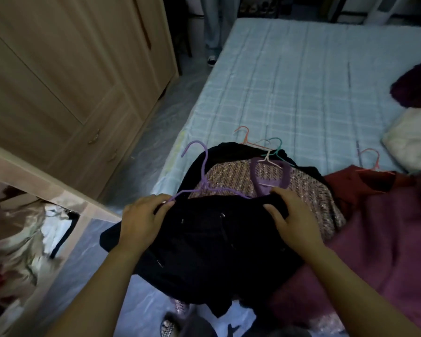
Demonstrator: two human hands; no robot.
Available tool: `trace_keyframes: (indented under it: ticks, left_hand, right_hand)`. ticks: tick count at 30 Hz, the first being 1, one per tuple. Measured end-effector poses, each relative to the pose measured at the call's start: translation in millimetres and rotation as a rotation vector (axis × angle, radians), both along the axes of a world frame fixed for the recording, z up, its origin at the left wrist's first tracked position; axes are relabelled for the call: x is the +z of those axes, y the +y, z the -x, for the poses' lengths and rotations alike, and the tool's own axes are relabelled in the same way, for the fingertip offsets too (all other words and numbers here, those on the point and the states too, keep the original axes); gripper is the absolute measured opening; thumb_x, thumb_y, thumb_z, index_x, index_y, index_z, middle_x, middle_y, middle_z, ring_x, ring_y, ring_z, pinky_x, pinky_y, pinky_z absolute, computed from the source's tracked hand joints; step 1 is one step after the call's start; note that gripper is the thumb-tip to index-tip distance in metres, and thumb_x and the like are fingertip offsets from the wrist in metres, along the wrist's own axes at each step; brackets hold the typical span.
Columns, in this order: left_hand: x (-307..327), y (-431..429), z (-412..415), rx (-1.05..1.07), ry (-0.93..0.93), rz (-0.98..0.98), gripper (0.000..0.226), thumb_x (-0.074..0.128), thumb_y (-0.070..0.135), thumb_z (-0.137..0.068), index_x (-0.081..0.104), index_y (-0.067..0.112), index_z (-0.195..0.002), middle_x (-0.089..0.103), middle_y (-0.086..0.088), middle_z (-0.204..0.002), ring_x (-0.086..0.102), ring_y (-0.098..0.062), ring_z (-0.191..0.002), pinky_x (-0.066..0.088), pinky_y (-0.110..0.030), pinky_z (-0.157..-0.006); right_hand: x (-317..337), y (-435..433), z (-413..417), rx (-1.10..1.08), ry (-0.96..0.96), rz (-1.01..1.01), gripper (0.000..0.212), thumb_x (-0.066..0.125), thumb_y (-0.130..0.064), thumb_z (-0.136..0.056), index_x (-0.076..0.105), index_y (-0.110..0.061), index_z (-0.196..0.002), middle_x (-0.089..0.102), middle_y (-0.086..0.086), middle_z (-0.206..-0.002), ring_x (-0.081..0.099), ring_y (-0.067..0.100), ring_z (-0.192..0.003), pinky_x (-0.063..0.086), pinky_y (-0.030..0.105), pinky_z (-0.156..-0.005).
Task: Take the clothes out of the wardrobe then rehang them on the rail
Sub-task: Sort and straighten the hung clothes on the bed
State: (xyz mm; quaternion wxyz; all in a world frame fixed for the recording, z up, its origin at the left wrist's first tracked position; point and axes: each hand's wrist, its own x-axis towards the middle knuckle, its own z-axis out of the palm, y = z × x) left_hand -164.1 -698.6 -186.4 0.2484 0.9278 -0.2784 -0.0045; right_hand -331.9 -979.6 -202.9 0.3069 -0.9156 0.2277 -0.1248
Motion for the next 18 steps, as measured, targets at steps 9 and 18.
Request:
trace_keyframes:
  ticks: [9,18]
  left_hand:
    - [38,75,-84,-0.163,-0.096,0.078,0.045,0.038,0.052,-0.087,0.071,0.023,-0.094,0.072,0.0,-0.092,0.065,-0.028,-0.088,0.048,-0.049,-0.079]
    - [56,-18,-121,-0.283,-0.181,0.074,0.023,0.051,0.036,-0.089,0.069,0.022,-0.089,0.07,-0.004,-0.082,0.062,-0.032,-0.084,0.041,-0.045,-0.077]
  right_hand:
    - [34,128,-29,-0.267,-0.127,0.016,0.036,0.064,-0.03,-0.087,0.057,-0.017,-0.12,0.063,0.005,-0.115,0.06,0.025,-0.103,0.047,0.035,-0.082]
    - [48,66,-44,-0.413,-0.191,0.059,0.037,0.067,-0.029,-0.085,0.059,-0.018,-0.119,0.063,0.004,-0.117,0.057,0.023,-0.108,0.036,0.022,-0.09]
